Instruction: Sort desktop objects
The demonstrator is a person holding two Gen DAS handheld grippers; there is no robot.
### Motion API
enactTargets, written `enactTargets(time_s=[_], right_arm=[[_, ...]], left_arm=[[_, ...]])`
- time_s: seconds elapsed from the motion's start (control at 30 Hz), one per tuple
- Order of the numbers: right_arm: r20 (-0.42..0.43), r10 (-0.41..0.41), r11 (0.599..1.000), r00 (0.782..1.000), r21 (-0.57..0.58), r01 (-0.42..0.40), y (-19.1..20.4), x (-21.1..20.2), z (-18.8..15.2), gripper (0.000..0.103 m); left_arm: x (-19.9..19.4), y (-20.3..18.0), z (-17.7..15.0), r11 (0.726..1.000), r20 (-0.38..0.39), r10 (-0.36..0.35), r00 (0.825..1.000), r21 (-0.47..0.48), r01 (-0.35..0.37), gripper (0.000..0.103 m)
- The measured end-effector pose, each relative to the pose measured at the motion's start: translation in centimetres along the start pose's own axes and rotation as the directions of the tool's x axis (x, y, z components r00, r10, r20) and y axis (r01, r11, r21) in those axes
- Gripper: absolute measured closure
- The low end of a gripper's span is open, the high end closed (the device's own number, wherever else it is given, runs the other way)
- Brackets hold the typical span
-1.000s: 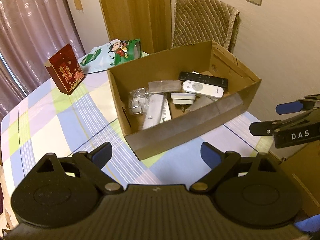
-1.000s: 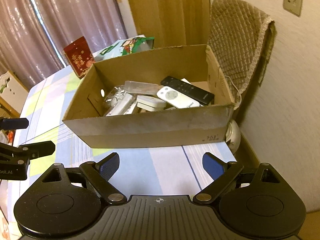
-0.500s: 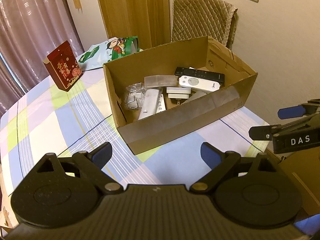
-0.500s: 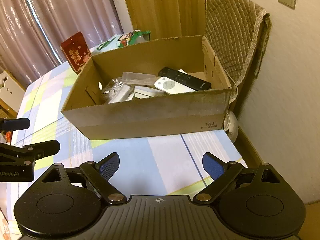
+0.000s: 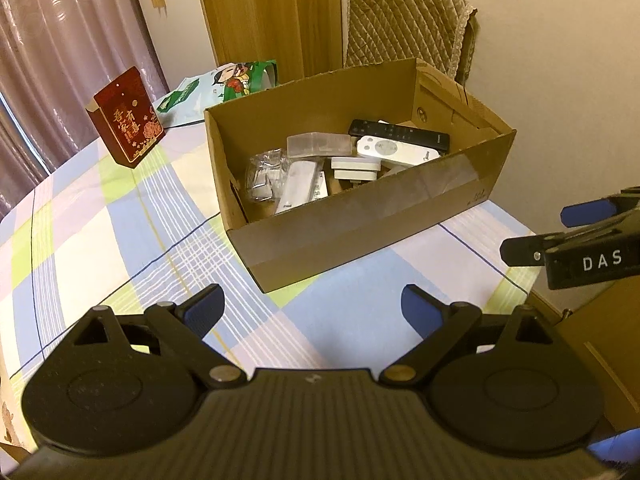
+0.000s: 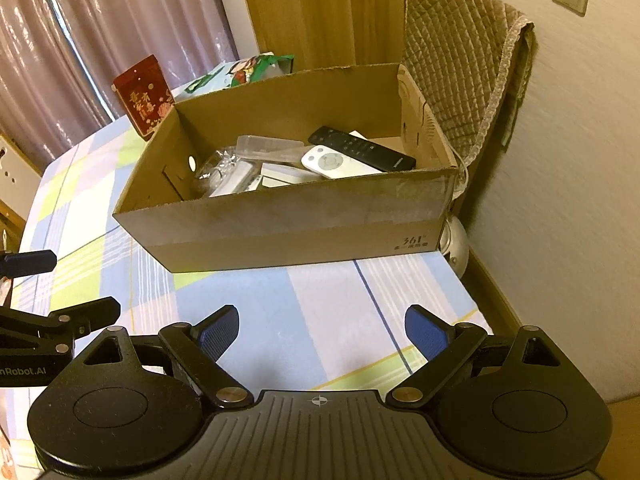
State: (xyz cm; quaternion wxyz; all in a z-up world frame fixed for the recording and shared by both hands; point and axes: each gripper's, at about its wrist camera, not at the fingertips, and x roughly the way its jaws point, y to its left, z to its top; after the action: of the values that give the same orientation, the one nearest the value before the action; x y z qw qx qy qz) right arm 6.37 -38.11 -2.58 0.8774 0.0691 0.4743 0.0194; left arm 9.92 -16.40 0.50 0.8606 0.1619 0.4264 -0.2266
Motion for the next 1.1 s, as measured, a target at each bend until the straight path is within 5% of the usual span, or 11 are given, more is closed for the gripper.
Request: enactTargets(time_s=[0.57,1.1], right_arm=[[-0.014,-0.005,1.0,1.0,-0.013,0.005,0.9,1.3,-0.2,0.01],[-0.039,-0.014,1.0,0.999,-0.009,0.013,0.6,2.1,0.0,0.01]], left_arm=[[0.0,1.0,-1.1,0.999,0.032,0.022,0.999,-0.041,-0.021,0.009],[0.8,0.5,-1.1,1.0,0.045,0.01,0.999,0.013,-0.011,0.009]])
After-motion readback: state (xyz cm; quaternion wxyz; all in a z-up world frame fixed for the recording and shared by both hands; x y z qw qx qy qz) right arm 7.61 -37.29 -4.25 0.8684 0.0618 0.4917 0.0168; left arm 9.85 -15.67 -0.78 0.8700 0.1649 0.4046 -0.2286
